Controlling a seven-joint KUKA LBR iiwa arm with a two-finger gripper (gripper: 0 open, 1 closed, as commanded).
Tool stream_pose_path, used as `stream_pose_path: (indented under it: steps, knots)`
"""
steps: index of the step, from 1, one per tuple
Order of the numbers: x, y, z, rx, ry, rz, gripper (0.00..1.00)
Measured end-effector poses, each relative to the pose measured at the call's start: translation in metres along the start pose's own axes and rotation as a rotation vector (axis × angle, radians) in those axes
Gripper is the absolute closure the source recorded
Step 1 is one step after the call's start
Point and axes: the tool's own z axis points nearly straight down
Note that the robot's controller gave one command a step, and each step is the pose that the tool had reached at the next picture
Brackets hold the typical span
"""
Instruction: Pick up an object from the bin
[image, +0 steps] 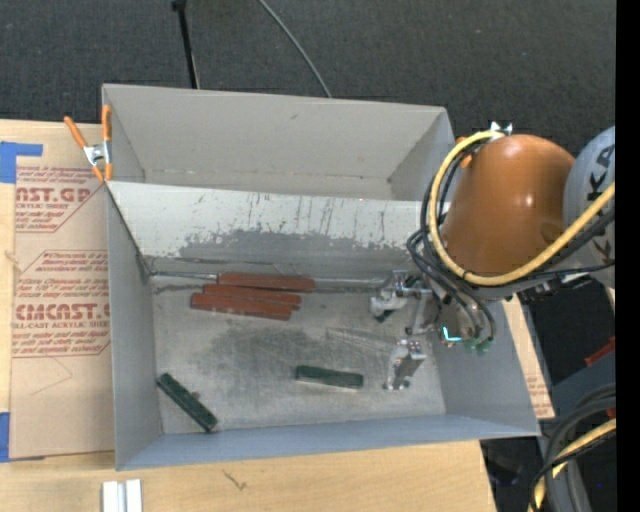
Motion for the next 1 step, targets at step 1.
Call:
stream_pose_path:
  steps: [1]
  knots:
    - [-0.0015, -0.0001, -0.0038, 0.000, -0.008, 0.000, 0.00]
